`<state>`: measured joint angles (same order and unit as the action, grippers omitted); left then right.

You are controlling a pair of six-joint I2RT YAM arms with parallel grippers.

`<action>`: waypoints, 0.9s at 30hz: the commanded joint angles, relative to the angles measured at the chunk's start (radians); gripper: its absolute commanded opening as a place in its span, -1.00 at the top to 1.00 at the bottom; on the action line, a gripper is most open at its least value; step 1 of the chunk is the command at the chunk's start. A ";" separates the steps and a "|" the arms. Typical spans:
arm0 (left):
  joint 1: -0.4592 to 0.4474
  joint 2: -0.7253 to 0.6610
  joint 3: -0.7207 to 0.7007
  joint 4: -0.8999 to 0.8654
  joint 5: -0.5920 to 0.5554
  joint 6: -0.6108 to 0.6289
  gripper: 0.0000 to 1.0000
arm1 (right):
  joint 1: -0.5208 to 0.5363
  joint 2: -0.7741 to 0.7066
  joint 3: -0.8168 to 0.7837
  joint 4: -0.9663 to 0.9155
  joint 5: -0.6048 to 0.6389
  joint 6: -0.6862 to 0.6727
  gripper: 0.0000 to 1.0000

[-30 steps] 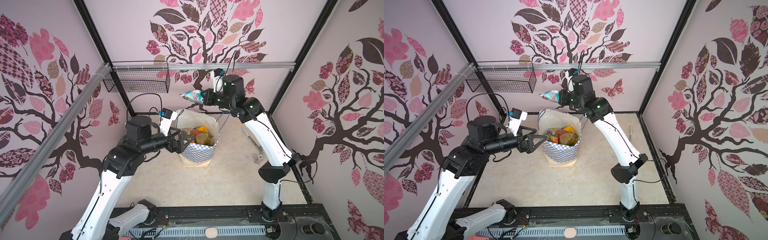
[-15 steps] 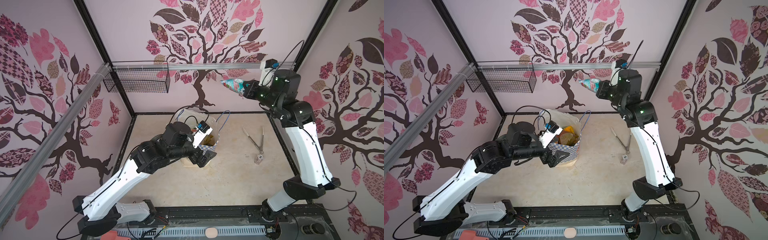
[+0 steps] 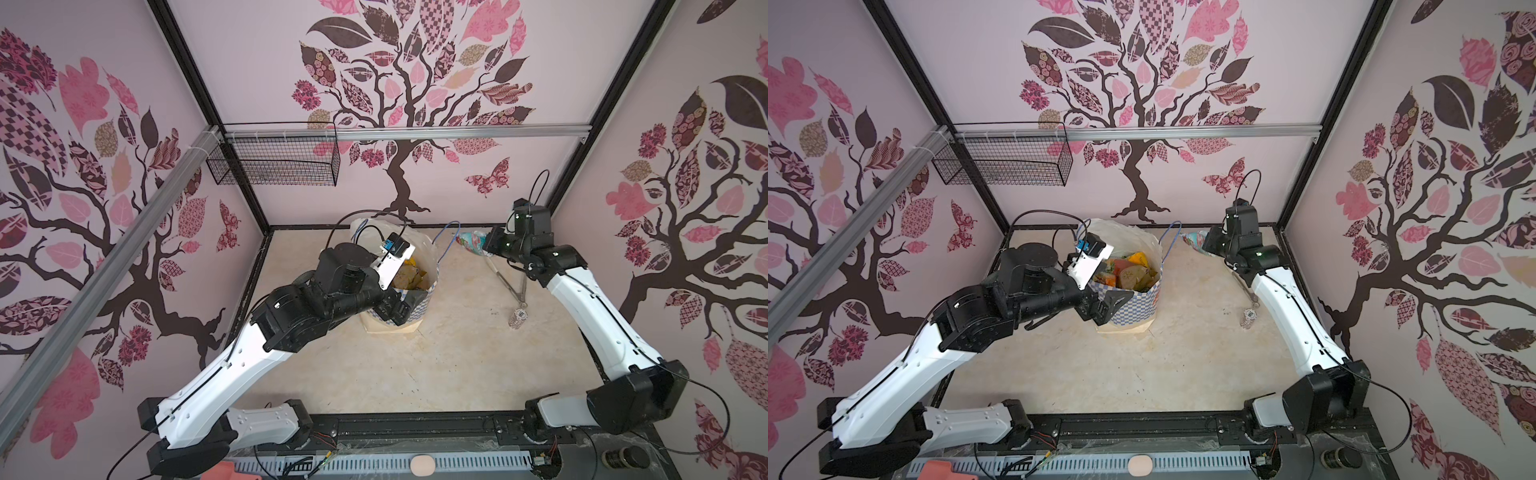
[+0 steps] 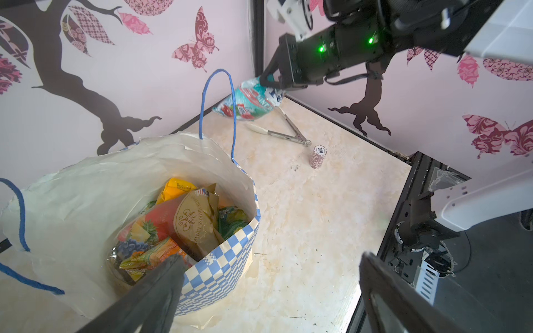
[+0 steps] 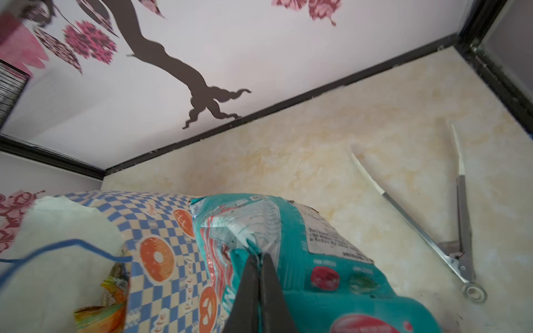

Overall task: Take the snacks out of the paper bag
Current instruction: Place the snack at the top-right of the table.

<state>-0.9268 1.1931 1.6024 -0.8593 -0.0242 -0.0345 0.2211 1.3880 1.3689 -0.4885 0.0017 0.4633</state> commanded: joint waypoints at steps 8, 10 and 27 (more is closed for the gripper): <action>-0.003 -0.020 -0.062 0.026 -0.008 -0.012 -0.83 | -0.002 0.101 -0.195 0.376 -0.099 0.025 1.00; -0.003 -0.020 -0.065 0.027 -0.010 -0.013 -0.83 | -0.002 0.129 -0.212 0.408 -0.094 0.017 1.00; -0.003 -0.046 -0.092 0.071 -0.025 -0.026 -0.91 | 0.004 0.137 -0.577 0.503 -0.198 0.108 0.12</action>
<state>-0.9276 1.1599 1.5253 -0.8200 -0.0479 -0.0536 0.2237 1.5391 0.8032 -0.0078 -0.1719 0.5430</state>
